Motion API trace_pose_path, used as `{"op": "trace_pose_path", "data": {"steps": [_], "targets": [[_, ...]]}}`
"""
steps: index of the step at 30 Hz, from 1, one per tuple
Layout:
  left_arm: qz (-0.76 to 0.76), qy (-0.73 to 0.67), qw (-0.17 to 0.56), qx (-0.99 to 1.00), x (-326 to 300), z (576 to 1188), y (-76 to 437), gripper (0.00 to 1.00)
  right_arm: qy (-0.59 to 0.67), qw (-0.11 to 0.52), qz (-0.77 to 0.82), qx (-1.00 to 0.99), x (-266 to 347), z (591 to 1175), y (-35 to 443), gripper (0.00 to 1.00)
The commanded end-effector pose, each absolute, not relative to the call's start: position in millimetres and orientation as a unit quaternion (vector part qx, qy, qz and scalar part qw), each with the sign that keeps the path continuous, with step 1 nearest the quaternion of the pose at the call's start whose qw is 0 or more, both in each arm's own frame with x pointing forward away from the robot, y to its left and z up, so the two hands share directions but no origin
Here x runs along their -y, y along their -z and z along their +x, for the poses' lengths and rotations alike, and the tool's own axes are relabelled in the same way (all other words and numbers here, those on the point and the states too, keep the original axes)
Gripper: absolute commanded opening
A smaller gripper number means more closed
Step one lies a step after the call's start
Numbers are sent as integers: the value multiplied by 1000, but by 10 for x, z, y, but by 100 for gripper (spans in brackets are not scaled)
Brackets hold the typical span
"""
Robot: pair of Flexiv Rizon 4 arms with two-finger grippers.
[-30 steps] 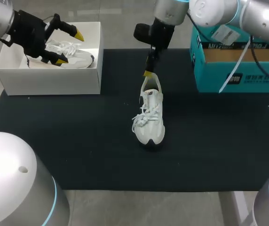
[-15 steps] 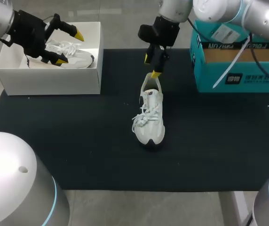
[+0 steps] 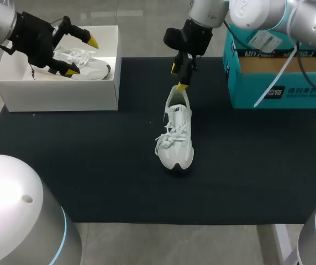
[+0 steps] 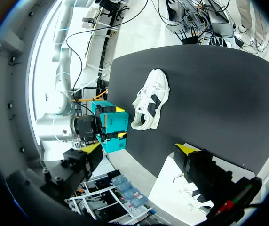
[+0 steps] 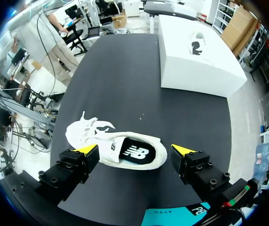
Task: Take the shoe out of the shoebox, open the shoe tongue, remove and reinsert the insole, then place the shoe into the shoebox
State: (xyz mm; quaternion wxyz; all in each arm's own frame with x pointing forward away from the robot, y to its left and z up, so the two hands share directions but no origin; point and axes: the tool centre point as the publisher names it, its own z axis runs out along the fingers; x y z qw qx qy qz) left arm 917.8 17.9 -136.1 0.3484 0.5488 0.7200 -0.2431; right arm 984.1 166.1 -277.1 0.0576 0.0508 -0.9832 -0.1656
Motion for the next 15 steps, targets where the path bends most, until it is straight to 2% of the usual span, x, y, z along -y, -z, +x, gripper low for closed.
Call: {"op": "trace_pose_path", "data": {"steps": [1, 5, 10, 15], "targets": [[549, 242, 347, -721, -177, 9175, 1357, 100, 166, 57, 51, 983, -1658, 9834, 2772, 100], [549, 242, 347, -721, -177, 9175, 1357, 100, 166, 57, 51, 983, -1658, 9834, 2772, 100], [549, 242, 347, -721, -177, 9175, 1357, 100, 135, 10, 46, 990, -1608, 9952, 2825, 100], [549, 242, 347, -721, -177, 9175, 1357, 100, 110, -12, 39, 993, -1601, 10038, 2922, 100]]}}
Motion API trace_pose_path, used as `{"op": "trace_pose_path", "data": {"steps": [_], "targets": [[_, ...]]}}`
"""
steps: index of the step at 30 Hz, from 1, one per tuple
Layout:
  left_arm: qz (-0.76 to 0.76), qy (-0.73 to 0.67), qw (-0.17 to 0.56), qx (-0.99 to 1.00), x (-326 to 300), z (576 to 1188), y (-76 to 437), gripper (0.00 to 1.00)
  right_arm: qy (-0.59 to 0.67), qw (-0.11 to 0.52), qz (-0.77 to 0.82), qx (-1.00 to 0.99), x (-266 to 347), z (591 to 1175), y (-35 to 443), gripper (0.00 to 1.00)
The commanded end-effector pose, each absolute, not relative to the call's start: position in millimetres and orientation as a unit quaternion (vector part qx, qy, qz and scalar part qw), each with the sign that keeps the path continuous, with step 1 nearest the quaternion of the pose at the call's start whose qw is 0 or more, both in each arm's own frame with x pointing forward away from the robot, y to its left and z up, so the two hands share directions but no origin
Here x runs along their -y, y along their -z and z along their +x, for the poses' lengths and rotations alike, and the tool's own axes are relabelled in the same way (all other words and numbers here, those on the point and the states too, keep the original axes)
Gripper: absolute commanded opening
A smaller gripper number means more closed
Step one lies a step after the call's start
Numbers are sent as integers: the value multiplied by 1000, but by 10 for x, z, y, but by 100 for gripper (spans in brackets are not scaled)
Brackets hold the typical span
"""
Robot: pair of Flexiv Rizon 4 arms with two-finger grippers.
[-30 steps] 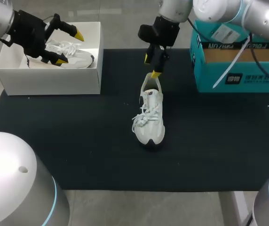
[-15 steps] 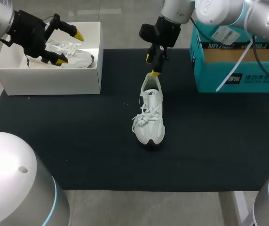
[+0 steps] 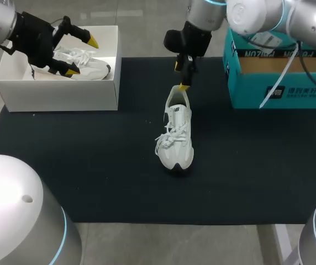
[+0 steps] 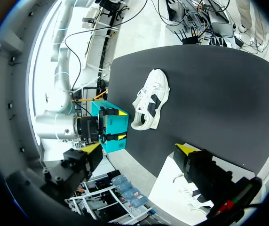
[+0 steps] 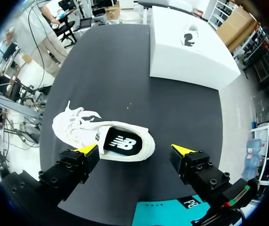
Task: Take the shoe out of the shoebox, open the shoe tongue, remove and reinsert the insole, then place the shoe into the shoebox
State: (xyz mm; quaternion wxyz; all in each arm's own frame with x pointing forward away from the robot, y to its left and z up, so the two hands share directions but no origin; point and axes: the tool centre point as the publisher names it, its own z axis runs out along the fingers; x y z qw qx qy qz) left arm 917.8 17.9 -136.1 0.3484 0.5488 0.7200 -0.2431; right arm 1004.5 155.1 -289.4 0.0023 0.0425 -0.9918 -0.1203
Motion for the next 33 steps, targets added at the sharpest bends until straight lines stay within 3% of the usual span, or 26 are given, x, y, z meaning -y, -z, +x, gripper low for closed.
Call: {"op": "trace_pose_path", "data": {"steps": [1, 19, 33], "targets": [[549, 242, 347, -721, -177, 9175, 1357, 100, 110, -11, 37, 993, -1599, 10056, 2938, 100], [549, 242, 347, -721, -177, 9175, 1357, 100, 61, -34, 10, 998, -1790, 10341, 3373, 100], [549, 242, 347, -721, -177, 9175, 1357, 100, 31, -45, -6, 998, -1602, 10306, 3594, 100]]}}
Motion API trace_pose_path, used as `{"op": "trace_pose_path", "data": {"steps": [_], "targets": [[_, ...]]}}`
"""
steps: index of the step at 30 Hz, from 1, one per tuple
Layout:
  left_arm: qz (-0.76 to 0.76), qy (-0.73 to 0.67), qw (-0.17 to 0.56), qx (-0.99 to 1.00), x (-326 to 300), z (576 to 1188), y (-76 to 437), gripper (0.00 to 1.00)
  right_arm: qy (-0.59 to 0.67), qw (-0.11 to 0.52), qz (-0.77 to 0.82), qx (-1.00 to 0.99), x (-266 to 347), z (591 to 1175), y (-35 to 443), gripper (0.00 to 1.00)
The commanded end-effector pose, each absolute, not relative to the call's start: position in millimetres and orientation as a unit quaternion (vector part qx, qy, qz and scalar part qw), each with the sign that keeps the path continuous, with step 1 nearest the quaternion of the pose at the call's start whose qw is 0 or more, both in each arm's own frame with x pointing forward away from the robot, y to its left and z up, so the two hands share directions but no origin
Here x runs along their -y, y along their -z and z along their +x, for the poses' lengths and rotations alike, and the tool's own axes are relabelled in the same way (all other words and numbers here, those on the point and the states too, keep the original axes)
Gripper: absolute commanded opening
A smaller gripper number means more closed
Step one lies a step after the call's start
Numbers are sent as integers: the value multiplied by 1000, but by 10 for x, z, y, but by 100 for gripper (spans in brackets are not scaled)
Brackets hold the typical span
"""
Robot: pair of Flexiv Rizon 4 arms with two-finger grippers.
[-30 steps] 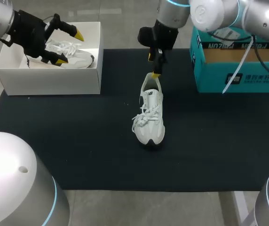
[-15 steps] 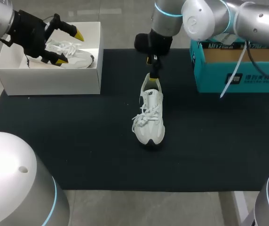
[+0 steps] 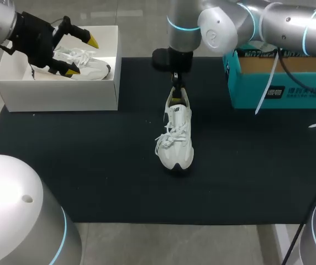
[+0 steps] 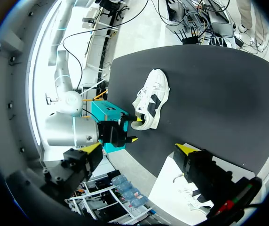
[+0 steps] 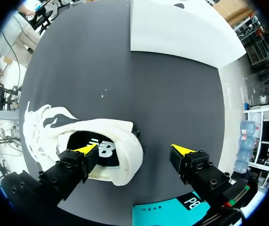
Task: Take the shoe out of the shoebox, open the shoe tongue, remove and reinsert the insole, then place the shoe into the shoebox
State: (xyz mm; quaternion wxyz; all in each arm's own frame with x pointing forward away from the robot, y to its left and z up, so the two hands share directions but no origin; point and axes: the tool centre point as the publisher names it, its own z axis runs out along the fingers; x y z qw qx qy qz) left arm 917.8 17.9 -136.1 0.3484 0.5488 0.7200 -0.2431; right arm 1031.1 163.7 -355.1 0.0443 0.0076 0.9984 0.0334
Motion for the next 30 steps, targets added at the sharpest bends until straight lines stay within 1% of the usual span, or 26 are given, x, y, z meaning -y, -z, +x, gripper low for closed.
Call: {"op": "trace_pose_path", "data": {"steps": [1, 7, 13, 15, 16, 19, 22, 23, 27, 30], "targets": [[549, 242, 347, -721, -177, 9175, 1357, 100, -31, 45, 6, -998, -1585, 10315, 3618, 99], [549, 242, 347, -721, -177, 9175, 1357, 100, -27, 48, 3, -998, -1546, 10412, 3707, 96], [549, 242, 347, -721, -177, 9175, 1357, 100, -22, 45, 0, -999, -1568, 10485, 3800, 82], [549, 242, 347, -721, -177, 9175, 1357, 100, -19, 43, -2, -999, -1576, 10502, 3828, 75], [549, 242, 347, -721, -177, 9175, 1357, 100, -19, 42, -2, -999, -1580, 10509, 3841, 75], [549, 242, 347, -721, -177, 9175, 1357, 100, -19, 37, -3, -999, -1591, 10525, 3879, 71], [549, 242, 347, -721, -177, 9175, 1357, 100, -19, 30, -3, -999, -1611, 10535, 3910, 62], [549, 242, 347, -721, -177, 9175, 1357, 100, -18, 29, -3, -999, -1616, 10536, 3920, 58], [549, 242, 347, -721, -177, 9175, 1357, 100, -18, 22, 2, -1000, -1614, 10517, 3956, 36], [549, 242, 347, -721, -177, 9175, 1357, 100, -17, 17, 5, -1000, -1614, 10502, 3960, 0]]}}
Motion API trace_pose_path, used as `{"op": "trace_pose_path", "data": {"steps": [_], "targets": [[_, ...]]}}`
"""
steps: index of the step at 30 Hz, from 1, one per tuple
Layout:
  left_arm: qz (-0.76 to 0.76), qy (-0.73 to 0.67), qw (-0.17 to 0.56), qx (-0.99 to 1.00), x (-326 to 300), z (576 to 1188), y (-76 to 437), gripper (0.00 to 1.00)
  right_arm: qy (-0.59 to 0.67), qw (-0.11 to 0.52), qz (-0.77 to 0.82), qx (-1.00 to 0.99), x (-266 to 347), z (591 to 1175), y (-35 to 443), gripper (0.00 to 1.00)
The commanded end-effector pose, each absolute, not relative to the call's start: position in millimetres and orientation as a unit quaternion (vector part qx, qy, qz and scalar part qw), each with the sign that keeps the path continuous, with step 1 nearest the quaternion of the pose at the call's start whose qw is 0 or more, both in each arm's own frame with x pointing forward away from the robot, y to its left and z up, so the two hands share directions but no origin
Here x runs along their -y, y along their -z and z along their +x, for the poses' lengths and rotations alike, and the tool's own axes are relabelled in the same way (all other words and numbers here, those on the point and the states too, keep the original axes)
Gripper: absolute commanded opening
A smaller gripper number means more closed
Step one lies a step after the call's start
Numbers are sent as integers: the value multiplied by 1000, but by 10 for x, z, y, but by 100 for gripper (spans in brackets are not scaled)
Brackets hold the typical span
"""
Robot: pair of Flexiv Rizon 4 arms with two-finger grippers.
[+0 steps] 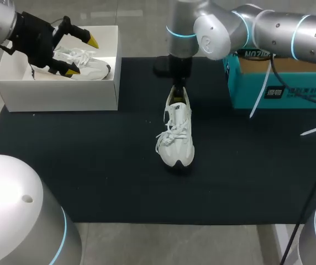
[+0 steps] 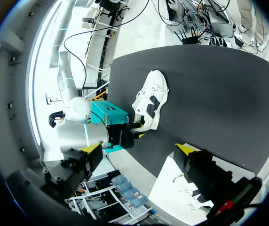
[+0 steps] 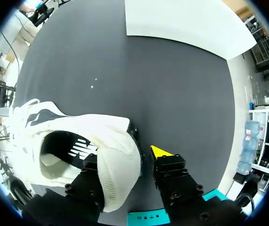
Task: Take the shoe out of the shoebox, open the shoe tongue, remove and reinsert the insole, then place the shoe into the shoebox
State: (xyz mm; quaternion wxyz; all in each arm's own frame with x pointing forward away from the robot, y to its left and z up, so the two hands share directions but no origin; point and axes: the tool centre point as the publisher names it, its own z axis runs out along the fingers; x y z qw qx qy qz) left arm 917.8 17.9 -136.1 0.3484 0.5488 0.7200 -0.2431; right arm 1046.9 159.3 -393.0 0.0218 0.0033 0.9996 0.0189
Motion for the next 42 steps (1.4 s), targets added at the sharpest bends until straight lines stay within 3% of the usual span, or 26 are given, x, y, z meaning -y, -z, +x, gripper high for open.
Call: {"op": "trace_pose_path", "data": {"steps": [1, 11, 22, 32, 42], "targets": [[549, 242, 347, -721, -177, 9175, 1357, 100, -16, 15, 7, -1000, -1619, 10494, 3953, 0], [549, 242, 347, -721, -177, 9175, 1357, 100, -9, 27, 26, -999, -1640, 10359, 3580, 0], [549, 242, 347, -721, -177, 9175, 1357, 100, -47, 59, -38, -996, -1491, 10271, 2444, 0], [549, 242, 347, -721, -177, 9175, 1357, 100, -87, 38, -80, -992, -1251, 10267, 1475, 0], [549, 242, 347, -721, -177, 9175, 1357, 100, -70, 55, -91, -992, -1221, 10277, 1238, 0]]}}
